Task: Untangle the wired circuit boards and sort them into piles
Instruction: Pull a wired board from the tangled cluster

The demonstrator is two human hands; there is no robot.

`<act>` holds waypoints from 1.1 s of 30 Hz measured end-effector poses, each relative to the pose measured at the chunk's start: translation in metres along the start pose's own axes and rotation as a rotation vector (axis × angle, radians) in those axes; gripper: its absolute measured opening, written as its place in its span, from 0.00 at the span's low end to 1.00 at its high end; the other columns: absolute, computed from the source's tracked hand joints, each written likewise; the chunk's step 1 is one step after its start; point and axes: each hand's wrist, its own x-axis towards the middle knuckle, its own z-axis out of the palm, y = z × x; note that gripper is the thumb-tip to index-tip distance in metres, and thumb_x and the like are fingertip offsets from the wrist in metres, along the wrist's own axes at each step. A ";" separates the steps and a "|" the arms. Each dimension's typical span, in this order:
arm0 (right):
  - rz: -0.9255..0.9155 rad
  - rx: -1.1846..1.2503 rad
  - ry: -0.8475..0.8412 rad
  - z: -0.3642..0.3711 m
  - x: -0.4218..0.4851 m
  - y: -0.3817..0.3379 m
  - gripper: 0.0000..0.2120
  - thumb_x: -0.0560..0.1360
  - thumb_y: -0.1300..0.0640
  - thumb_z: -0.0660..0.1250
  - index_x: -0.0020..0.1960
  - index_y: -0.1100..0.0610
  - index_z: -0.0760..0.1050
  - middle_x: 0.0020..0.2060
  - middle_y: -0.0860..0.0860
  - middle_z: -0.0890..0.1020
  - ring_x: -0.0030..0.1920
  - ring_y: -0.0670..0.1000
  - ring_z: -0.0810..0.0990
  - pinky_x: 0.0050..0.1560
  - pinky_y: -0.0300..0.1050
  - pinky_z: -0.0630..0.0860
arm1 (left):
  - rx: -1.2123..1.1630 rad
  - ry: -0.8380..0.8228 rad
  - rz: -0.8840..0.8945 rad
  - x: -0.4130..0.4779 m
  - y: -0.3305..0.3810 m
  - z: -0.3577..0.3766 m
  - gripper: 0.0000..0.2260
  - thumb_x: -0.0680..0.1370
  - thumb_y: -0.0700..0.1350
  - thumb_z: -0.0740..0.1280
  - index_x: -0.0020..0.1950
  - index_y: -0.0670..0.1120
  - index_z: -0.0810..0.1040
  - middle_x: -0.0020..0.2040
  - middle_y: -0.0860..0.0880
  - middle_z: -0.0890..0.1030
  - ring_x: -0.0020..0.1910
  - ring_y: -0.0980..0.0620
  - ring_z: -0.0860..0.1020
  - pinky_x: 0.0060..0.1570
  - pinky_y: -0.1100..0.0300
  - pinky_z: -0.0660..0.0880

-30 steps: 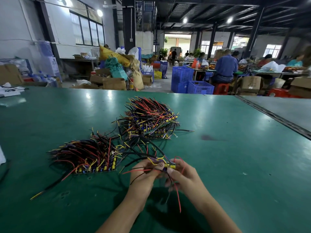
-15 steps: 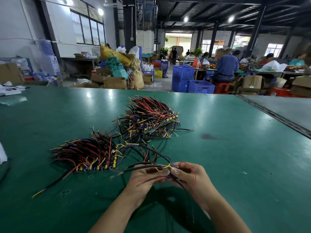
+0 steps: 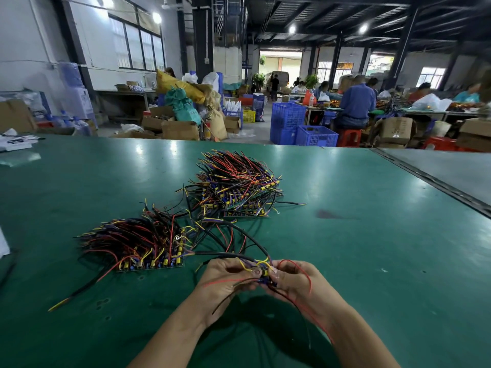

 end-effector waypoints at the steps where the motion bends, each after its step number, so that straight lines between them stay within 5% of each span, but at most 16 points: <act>1: 0.008 0.001 0.002 0.001 -0.001 -0.001 0.11 0.66 0.65 0.72 0.47 0.69 0.80 0.43 0.63 0.83 0.39 0.54 0.84 0.41 0.42 0.82 | 0.000 -0.002 0.008 -0.002 0.002 0.002 0.08 0.73 0.30 0.70 0.52 0.33 0.80 0.42 0.42 0.85 0.38 0.51 0.83 0.36 0.61 0.79; 7: 0.045 0.029 0.025 0.004 -0.005 -0.002 0.03 0.68 0.68 0.74 0.42 0.65 0.83 0.41 0.62 0.83 0.36 0.53 0.84 0.39 0.43 0.82 | -0.010 -0.012 0.077 -0.018 0.019 0.019 0.03 0.64 0.37 0.74 0.35 0.41 0.86 0.34 0.44 0.83 0.28 0.55 0.80 0.29 0.65 0.77; 16: 0.101 0.205 -0.031 0.004 0.000 0.000 0.06 0.70 0.68 0.71 0.47 0.66 0.78 0.41 0.61 0.83 0.39 0.56 0.84 0.40 0.45 0.82 | -0.217 -0.007 0.059 -0.021 0.024 0.020 0.03 0.64 0.34 0.70 0.33 0.39 0.83 0.33 0.43 0.82 0.29 0.52 0.80 0.29 0.64 0.78; 21: 0.147 0.262 0.084 0.007 0.004 -0.006 0.04 0.67 0.62 0.71 0.39 0.60 0.84 0.34 0.56 0.83 0.30 0.50 0.83 0.30 0.41 0.80 | -0.255 0.018 0.117 -0.020 0.031 0.018 0.03 0.64 0.35 0.70 0.33 0.40 0.84 0.31 0.45 0.81 0.28 0.53 0.80 0.28 0.65 0.77; 24: 0.077 0.370 0.218 0.000 0.007 -0.014 0.04 0.66 0.61 0.69 0.36 0.60 0.83 0.33 0.54 0.83 0.28 0.47 0.81 0.29 0.38 0.79 | -0.068 0.041 0.186 -0.022 0.028 0.019 0.02 0.65 0.38 0.74 0.36 0.41 0.85 0.32 0.45 0.80 0.29 0.54 0.78 0.29 0.66 0.76; 30: -0.051 0.495 0.286 -0.012 0.010 -0.015 0.06 0.69 0.61 0.67 0.44 0.61 0.78 0.35 0.53 0.84 0.32 0.48 0.83 0.32 0.38 0.80 | 0.680 0.128 0.320 -0.014 0.011 0.032 0.04 0.75 0.39 0.71 0.46 0.43 0.85 0.41 0.55 0.84 0.37 0.63 0.80 0.40 0.70 0.74; 33: -0.068 0.493 0.297 -0.014 0.012 -0.015 0.06 0.69 0.60 0.67 0.44 0.60 0.78 0.35 0.53 0.84 0.32 0.48 0.83 0.32 0.38 0.80 | 1.023 0.078 0.416 -0.009 0.005 0.037 0.14 0.80 0.44 0.63 0.38 0.39 0.79 0.38 0.45 0.80 0.39 0.51 0.76 0.48 0.52 0.73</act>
